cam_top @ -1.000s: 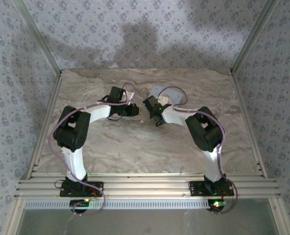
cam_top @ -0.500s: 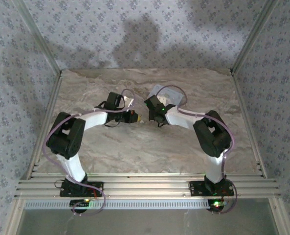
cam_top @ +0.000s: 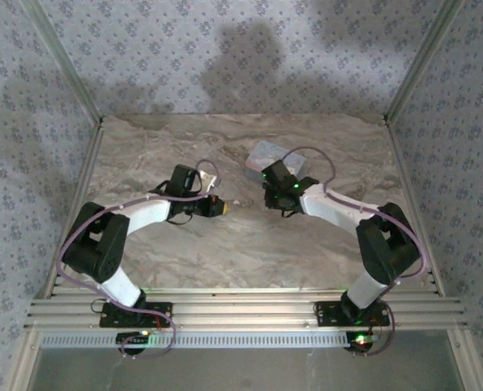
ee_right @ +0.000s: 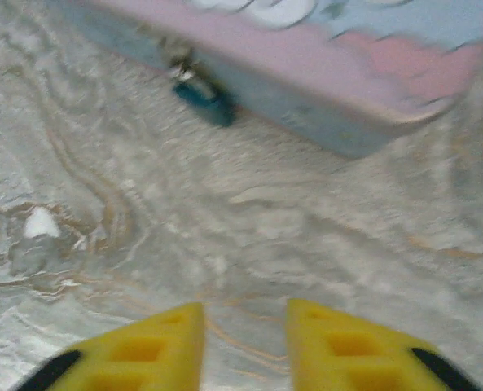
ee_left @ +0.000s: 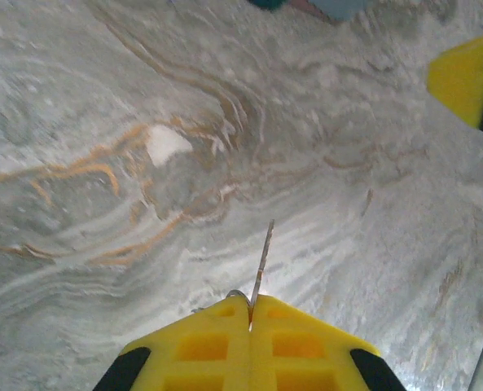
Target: Unlock the padlock with the key
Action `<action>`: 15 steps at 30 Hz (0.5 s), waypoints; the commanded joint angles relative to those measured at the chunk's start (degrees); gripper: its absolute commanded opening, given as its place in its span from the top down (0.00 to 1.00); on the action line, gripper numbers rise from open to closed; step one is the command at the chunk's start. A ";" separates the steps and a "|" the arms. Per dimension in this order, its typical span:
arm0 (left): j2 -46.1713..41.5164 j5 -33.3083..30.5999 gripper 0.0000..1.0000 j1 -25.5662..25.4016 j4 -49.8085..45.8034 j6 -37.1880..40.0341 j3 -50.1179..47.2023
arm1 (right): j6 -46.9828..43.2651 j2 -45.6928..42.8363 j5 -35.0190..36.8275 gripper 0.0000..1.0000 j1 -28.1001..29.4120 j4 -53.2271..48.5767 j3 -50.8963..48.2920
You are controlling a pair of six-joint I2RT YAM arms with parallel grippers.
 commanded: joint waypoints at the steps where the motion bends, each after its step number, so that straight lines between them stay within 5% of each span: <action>1: 3.29 -3.62 1.00 1.56 -1.69 -2.55 8.79 | 2.73 -4.39 -1.64 0.52 -5.10 -1.49 -0.31; 7: 15.80 -7.17 1.00 2.38 -7.11 -3.71 26.19 | 2.15 -1.23 -13.52 0.37 -17.07 -0.78 3.68; 15: 32.08 -8.17 1.00 2.34 -16.59 -2.99 49.75 | -3.69 10.84 -24.49 0.33 -24.94 -0.91 14.39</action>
